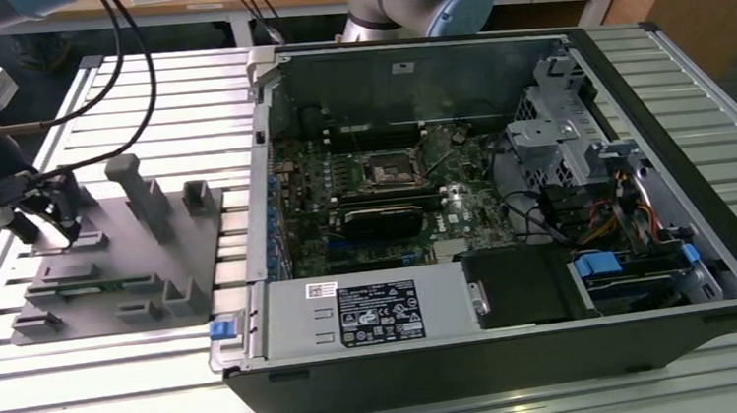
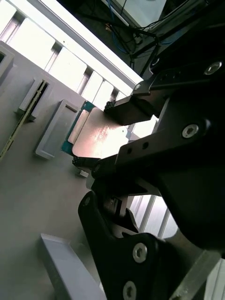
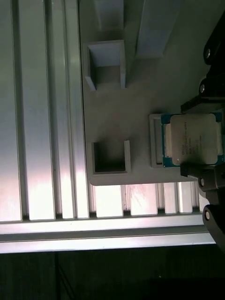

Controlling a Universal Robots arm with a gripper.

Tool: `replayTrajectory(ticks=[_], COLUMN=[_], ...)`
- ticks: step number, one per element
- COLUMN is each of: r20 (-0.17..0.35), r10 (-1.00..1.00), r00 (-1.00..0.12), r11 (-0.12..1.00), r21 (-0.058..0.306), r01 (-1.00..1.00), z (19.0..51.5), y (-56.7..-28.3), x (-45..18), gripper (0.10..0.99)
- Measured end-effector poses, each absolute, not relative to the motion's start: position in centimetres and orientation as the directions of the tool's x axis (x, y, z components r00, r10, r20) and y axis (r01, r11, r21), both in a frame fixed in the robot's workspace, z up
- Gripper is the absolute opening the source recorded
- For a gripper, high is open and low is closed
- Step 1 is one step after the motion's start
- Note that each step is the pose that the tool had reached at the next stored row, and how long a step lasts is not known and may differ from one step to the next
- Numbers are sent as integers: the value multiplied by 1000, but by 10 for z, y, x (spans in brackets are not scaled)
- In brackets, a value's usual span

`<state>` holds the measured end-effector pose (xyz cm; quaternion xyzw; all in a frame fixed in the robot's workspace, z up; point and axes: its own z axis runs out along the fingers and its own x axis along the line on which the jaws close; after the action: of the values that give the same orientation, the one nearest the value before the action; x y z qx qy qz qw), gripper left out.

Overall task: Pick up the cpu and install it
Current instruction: 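Pick up the cpu and move it towards the insertion slot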

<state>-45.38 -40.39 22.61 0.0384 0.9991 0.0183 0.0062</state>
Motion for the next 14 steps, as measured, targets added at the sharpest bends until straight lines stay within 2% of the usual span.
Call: replayTrajectory(ticks=[14], r20=[-11], r10=[77], r00=[-997], r11=[996], r21=[38], r01=[77], z=[241], y=[-404], x=[-454], gripper=[525])
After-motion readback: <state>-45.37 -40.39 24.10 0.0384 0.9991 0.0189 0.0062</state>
